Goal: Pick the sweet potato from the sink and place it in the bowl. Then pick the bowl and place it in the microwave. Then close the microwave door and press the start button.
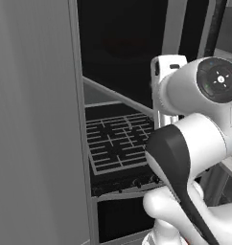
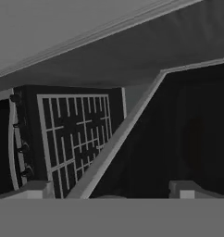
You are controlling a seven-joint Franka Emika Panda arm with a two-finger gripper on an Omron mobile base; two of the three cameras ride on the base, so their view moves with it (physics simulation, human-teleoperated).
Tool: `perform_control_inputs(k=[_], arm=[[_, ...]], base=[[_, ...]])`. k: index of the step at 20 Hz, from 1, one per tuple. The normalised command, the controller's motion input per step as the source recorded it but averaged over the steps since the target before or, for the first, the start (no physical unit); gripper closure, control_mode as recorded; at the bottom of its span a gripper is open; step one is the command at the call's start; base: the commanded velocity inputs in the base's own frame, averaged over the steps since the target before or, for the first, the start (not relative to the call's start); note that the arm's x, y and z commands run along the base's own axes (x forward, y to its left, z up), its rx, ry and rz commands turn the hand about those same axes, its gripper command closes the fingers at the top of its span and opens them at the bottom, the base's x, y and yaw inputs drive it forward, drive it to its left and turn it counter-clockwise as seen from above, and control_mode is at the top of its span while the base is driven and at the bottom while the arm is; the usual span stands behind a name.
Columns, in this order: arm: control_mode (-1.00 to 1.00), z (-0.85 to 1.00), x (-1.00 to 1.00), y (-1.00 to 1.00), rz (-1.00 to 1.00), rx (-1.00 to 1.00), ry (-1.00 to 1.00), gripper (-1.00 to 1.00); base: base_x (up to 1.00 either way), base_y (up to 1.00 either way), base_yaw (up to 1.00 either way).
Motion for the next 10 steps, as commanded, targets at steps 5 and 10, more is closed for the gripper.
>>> perform_control_inputs(k=[5, 10], arm=[[-1.00, 0.00, 0.10, -0.74, 0.00, 0.14, 0.00, -1.00], [-1.00, 0.10, 0.33, -0.62, -0.03, 0.11, 0.00, -1.00]], base=[[0.00, 0.00, 0.00], [0.00, 0.00, 0.00]])
